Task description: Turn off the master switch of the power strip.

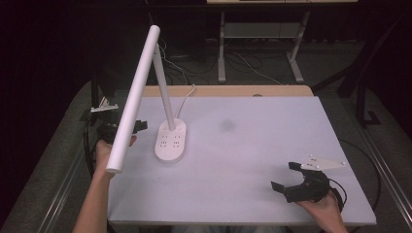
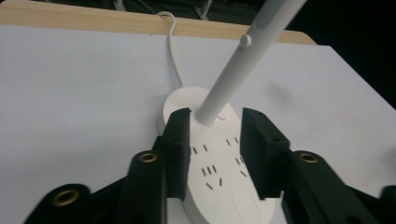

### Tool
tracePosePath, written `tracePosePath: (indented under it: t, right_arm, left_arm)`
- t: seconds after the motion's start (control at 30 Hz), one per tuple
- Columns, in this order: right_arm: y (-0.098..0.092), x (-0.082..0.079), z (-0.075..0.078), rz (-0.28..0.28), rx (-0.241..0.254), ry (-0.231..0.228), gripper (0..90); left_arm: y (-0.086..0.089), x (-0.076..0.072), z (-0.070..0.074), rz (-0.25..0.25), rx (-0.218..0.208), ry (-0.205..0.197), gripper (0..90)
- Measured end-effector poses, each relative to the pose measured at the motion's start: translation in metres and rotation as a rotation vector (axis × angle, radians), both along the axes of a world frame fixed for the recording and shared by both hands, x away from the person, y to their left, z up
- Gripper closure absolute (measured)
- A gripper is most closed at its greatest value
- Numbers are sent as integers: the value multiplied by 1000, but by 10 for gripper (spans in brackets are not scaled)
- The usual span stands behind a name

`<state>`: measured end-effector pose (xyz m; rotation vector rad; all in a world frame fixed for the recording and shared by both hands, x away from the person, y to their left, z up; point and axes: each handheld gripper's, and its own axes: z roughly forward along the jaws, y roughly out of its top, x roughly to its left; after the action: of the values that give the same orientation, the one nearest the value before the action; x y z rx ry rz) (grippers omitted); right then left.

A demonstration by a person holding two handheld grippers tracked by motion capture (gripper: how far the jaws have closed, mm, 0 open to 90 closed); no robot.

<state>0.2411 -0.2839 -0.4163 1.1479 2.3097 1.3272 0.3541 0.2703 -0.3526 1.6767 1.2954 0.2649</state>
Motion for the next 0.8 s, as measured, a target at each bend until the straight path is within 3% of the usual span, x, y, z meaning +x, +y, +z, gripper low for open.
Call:
tracePosePath:
  t: [0.23,0.5,0.67,0.8]
  right_arm:
    - [1,0,0,0,-3,3,1]
    - [0,0,0,-5,-2,2,1]
    - [0,-1,0,-2,-3,4,1]
    - [0,-1,0,-2,-3,3,1]
  left_arm:
    - [6,-24,-11,0,-60,-44,431]
    - [-1,-45,-24,-19,-63,-68,228]
    - [-9,-58,-28,-51,-66,-85,123]
    - [-20,-65,-29,-107,-42,-84,5]
